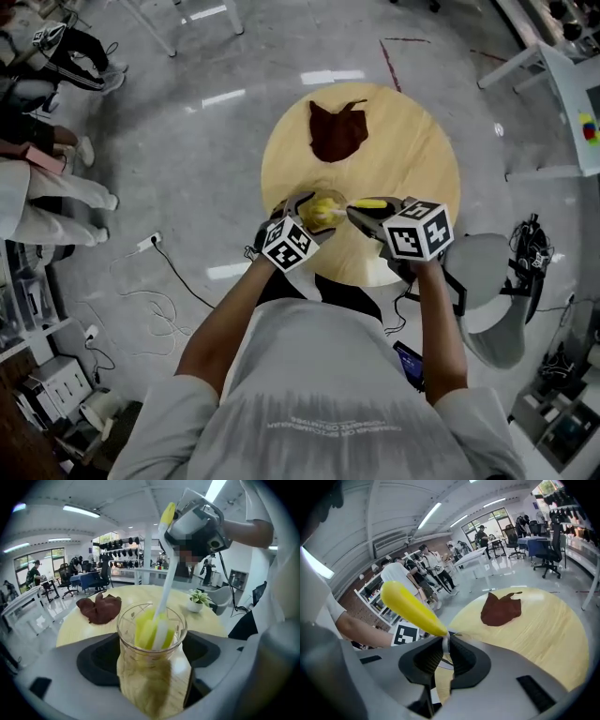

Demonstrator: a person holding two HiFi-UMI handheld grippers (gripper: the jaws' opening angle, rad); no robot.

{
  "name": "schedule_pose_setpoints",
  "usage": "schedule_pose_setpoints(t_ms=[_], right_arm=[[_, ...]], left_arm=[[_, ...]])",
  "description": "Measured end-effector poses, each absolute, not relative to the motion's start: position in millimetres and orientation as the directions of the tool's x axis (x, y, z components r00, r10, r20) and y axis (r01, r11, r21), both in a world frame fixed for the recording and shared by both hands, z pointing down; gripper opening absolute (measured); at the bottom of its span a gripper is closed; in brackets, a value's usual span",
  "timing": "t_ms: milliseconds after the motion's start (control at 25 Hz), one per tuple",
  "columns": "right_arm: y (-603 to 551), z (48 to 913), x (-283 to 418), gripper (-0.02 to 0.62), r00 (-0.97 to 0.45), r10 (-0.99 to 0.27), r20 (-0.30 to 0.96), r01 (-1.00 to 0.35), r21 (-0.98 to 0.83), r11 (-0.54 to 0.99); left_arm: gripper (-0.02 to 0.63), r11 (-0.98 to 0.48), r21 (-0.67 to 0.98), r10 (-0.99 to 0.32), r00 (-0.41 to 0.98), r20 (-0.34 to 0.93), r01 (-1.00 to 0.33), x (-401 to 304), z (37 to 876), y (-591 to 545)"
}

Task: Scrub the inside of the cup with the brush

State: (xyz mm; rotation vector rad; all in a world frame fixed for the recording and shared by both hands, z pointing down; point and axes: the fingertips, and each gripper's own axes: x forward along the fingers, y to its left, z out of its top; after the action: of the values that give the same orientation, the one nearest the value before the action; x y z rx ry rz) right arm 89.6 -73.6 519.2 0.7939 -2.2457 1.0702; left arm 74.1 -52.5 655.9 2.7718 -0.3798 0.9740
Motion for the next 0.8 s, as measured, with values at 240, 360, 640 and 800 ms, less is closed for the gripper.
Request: schedule_pose_setpoints(t_ms=[240,360,640,800], right_arm=[[-65,518,95,0.074,-0.746,-0.188,0.638,-0.601,-0.526,0.602],[-59,518,100,0.074,-0.757,-0.122,0.641,-0.552,-0.53,0.644],[-59,512,109,0.074,-0.812,-0.101,0.575,-0.498,-0.591,0.635],[-68,497,107,0.074,-0.841,-0.193,0.506,-0.508,-0.615,0.602]], left_arm=[[0.405,-0.95,0.101,-0.167,0.755,0.635,-0.295,77,656,-53],[0.405,-0.976,0.103,-0.082,0.764,0.64,-0.191,72,655,-48],[0.405,-0.987,0.116,-0.01,0.767,0.642,-0.11,74,654,-41],[0.405,-0.986,0.108,-0.029,0.77,0.637,-0.126,74,653,-41]])
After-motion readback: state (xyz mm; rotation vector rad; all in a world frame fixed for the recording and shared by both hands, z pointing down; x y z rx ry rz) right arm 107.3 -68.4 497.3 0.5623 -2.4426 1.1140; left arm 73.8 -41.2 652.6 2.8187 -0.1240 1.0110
